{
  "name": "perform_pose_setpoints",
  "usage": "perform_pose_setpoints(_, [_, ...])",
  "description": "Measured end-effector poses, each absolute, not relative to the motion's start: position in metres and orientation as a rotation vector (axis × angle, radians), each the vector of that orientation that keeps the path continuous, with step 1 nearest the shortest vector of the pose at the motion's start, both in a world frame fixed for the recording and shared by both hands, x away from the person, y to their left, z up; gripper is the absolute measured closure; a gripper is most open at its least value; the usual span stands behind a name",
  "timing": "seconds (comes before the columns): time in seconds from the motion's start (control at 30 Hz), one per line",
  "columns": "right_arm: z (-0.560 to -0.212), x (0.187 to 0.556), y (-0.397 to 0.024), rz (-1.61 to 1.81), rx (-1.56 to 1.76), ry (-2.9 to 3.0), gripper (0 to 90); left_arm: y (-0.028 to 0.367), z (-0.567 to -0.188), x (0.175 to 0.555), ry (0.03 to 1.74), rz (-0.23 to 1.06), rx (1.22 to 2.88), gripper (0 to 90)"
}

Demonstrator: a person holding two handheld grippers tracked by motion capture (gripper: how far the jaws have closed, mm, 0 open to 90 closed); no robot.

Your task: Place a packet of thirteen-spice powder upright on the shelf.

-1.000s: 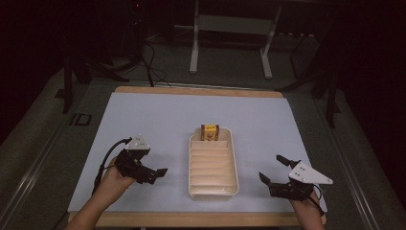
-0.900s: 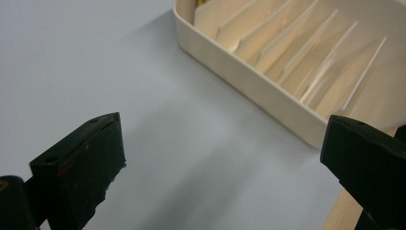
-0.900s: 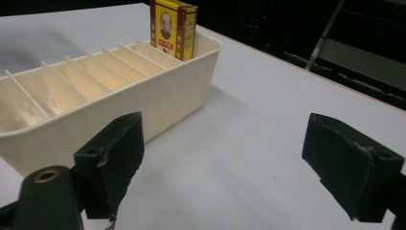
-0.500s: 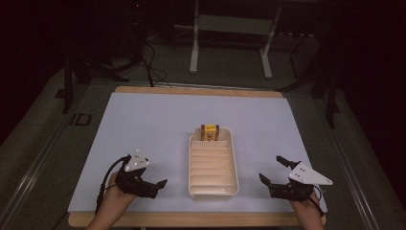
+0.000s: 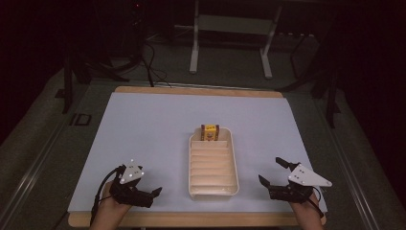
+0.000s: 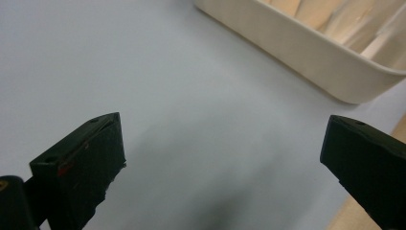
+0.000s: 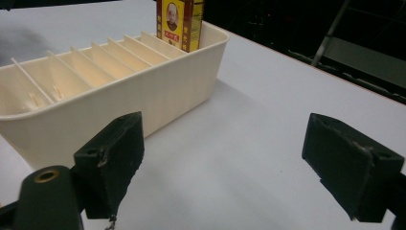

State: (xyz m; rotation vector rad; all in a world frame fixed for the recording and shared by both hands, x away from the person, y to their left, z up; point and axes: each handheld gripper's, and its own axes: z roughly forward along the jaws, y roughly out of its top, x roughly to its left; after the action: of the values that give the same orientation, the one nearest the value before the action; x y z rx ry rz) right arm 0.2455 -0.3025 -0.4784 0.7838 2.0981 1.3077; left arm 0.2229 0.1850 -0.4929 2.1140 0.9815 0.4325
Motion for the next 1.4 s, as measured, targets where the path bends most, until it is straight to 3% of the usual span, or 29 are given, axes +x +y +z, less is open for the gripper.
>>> perform_pose_setpoints(0.37, [-0.4786, 0.2457, -0.3032, 1.316, 0.797, 2.09, 14.5, 0.1816, -0.4915, 0.2239, 0.93, 0.488, 2.057, 1.8])
perform_pose_setpoints(1.4, [-0.4801, 0.2469, -0.3034, 1.324, 0.803, 2.093, 14.5, 0.179, -0.4917, 0.2247, 0.912, 0.482, 2.036, 1.8])
